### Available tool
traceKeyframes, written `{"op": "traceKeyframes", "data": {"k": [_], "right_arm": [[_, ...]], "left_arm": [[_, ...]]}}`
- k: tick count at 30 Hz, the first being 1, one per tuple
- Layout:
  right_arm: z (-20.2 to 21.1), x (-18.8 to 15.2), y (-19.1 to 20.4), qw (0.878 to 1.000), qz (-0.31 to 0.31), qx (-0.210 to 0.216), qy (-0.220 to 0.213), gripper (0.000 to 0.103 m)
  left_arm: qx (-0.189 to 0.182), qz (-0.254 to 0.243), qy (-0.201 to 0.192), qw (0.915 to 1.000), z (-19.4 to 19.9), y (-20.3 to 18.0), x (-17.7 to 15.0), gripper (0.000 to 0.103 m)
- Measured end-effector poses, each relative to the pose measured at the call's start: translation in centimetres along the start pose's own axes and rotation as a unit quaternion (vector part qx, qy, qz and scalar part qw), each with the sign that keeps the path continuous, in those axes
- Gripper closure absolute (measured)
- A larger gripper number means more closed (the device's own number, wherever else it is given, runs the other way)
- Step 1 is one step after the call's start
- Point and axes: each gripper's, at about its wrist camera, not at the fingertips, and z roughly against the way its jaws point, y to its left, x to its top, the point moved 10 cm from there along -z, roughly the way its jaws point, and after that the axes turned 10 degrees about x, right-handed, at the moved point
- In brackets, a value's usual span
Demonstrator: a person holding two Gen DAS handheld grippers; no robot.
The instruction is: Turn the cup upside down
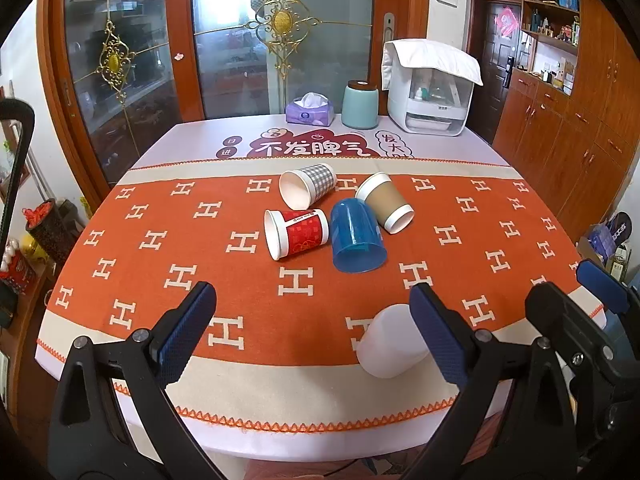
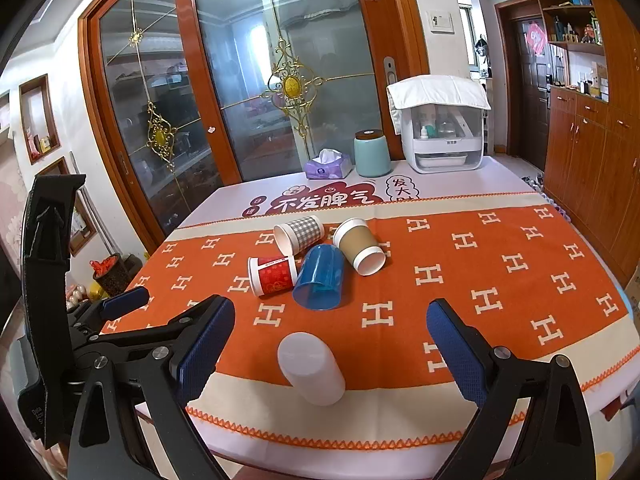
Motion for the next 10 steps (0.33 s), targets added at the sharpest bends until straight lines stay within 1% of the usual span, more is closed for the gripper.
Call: {"op": "traceKeyframes", "data": {"k": [10], "right_arm": [[-0.54,-0.37,0.02,1.000,-0.004,-0.001,0.006,0.005]], "left_arm": [[0.000,-0.003,0.003,1.0000,-0.19,0.23,-0.26,0.007]]}}
